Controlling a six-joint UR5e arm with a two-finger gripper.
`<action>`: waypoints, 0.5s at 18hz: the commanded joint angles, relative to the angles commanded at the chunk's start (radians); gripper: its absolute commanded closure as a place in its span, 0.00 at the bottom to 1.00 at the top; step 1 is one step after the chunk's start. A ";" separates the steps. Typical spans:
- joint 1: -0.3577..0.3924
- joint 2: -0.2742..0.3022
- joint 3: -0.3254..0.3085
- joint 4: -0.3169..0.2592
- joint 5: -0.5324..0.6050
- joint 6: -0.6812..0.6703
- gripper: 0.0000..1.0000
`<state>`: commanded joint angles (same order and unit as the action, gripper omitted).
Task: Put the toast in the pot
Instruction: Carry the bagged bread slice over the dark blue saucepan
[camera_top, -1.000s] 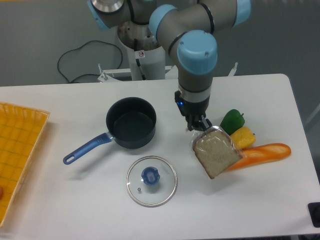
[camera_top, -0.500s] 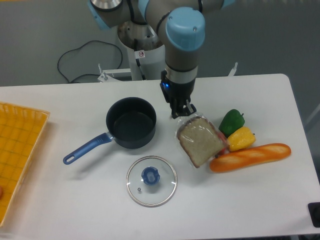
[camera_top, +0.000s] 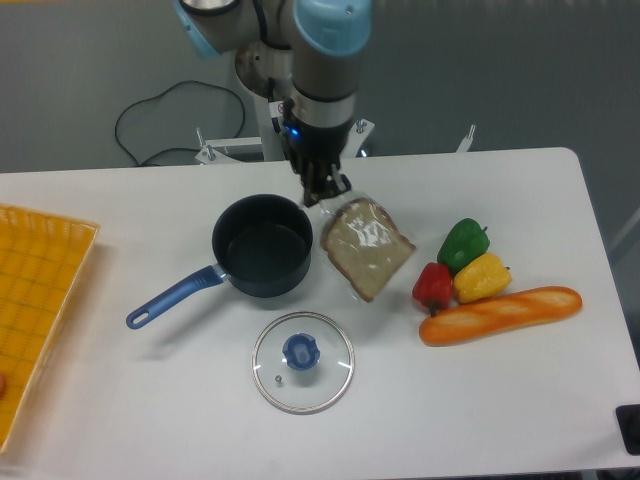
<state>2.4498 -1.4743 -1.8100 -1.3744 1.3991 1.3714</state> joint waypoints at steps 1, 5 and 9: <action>-0.008 0.017 -0.012 0.000 -0.006 -0.017 1.00; -0.055 0.055 -0.041 0.003 -0.003 -0.069 1.00; -0.092 0.133 -0.107 0.006 0.003 -0.094 1.00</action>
<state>2.3577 -1.3409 -1.9173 -1.3683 1.4021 1.2778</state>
